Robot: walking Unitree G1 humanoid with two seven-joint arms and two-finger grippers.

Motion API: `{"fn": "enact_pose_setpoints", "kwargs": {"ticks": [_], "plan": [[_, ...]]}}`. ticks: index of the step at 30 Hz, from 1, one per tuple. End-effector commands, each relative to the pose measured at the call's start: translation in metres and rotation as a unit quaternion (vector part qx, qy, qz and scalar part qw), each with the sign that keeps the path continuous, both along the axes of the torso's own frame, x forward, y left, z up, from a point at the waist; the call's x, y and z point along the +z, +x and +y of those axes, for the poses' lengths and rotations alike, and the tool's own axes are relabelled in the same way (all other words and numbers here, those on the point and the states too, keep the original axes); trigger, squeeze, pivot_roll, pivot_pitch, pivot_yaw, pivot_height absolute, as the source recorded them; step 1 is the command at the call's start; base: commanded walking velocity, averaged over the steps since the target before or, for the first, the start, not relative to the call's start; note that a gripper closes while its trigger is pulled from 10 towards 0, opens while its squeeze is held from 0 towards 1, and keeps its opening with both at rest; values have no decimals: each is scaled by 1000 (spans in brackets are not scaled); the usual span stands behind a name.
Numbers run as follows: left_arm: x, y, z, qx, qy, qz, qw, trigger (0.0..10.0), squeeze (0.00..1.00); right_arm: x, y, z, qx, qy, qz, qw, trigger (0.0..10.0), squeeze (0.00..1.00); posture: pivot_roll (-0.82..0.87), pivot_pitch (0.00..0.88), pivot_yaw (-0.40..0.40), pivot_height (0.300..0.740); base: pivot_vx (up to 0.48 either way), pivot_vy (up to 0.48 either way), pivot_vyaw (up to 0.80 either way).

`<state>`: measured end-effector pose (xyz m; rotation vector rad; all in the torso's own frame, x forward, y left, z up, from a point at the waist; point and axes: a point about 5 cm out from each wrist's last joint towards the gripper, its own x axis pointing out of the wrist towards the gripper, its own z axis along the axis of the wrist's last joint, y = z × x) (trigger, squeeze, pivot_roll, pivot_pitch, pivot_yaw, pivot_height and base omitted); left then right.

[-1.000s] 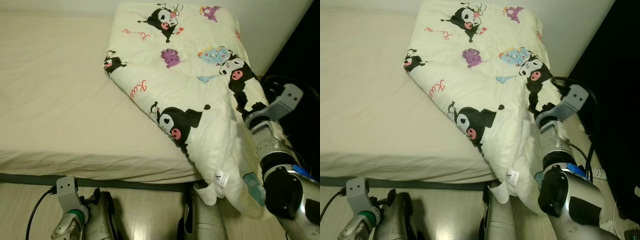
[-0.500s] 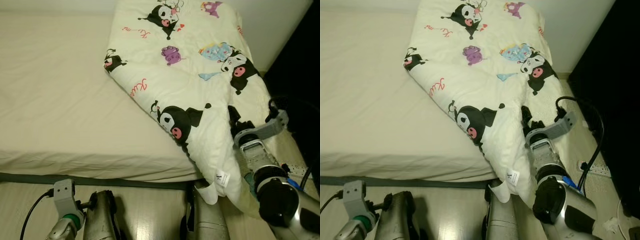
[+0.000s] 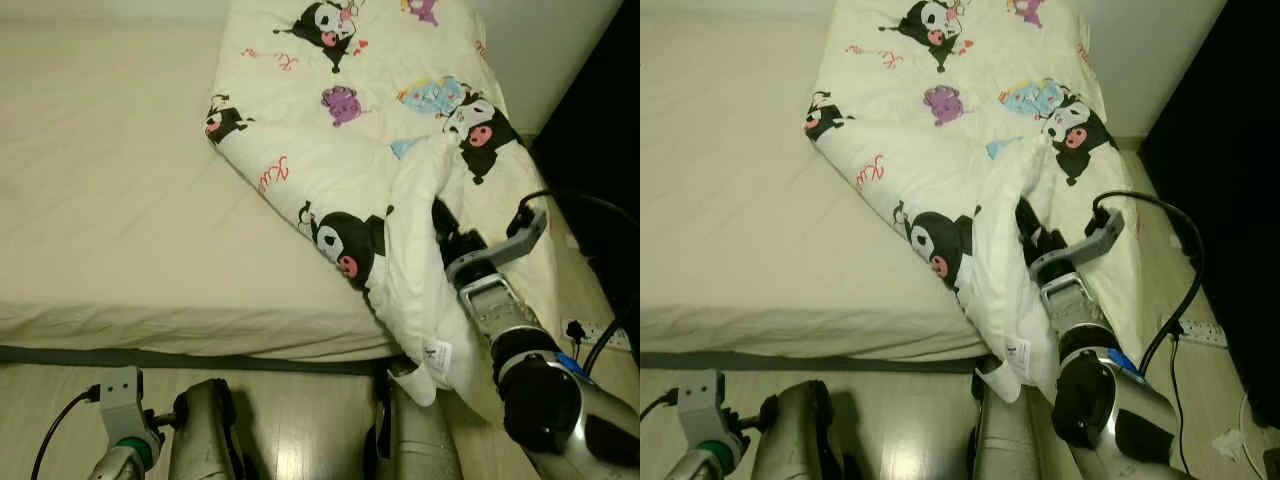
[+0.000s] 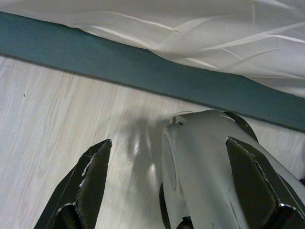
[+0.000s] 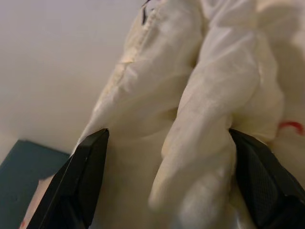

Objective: Clean up the room

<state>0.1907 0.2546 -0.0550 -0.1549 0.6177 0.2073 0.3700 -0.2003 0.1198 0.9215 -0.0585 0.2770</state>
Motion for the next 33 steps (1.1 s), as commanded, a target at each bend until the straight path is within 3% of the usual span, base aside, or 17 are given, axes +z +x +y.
{"fn": "enact_pose_setpoints", "kwargs": {"ticks": [1, 16, 24, 25, 26, 27, 29, 30, 31, 32, 33], "plan": [[-6, -12, 1, -4, 0, 21, 1000, 10000, 0, -5, -1, 5, 11, -10, 12, 1000, 0, 0, -18, 137, 52, 530, 0, 0, 0], [-7, -12, -3, -5, -3, 18, 1000, 10000, 0, -2, 3, 14, 25, -55, 21, 998, 0, 0, -17, 149, 48, 530, 0, 0, 0], [-7, -12, -3, -3, -3, 18, 1000, 10000, 0, 7, 7, 33, 72, -101, -5, 992, 0, 0, -19, 149, 46, 530, 0, 0, 0], [-7, -11, -3, -2, -3, 16, 1000, 10000, 0, 20, 6, 78, 195, -133, -76, 969, 0, 0, -20, 150, 41, 530, 0, 0, 0], [-6, -11, -3, -2, -3, 15, 1000, 10000, 0, 25, 2, 98, 250, -141, -109, 952, 0, 0, -20, 150, 41, 530, 0, 0, 0], [-6, -11, -3, -2, -3, 15, 1000, 10000, 0, 25, 2, 98, 250, -141, -109, 952, 0, 0, -20, 150, 41, 530, 0, 0, 0], [-6, -10, -2, 0, -2, 13, 1000, 10000, 0, 33, -9, 133, 349, -150, -163, 911, 0, 0, -20, 151, 40, 530, 0, 0, 0], [-6, -10, -2, 0, -2, 13, 1000, 10000, 0, 33, -9, 133, 349, -150, -163, 911, 0, 0, -20, 151, 40, 530, 0, 0, 0], [-6, -12, 0, 3, -1, 13, 1000, 10000, 0, 40, -32, 180, 468, -150, -217, 844, 0, 0, -13, 155, 37, 530, 0, 0, 0], [-6, -12, 0, 3, -1, 13, 1000, 10000, 0, 40, -32, 180, 468, -150, -217, 844, 0, 0, -13, 155, 37, 530, 0, 0, 0], [-6, -12, 0, 4, 0, 13, 1000, 10000, 0, 41, -41, 195, 504, -151, -233, 818, 0, 0, -13, 155, 37, 530, 0, 0, 0]]}}
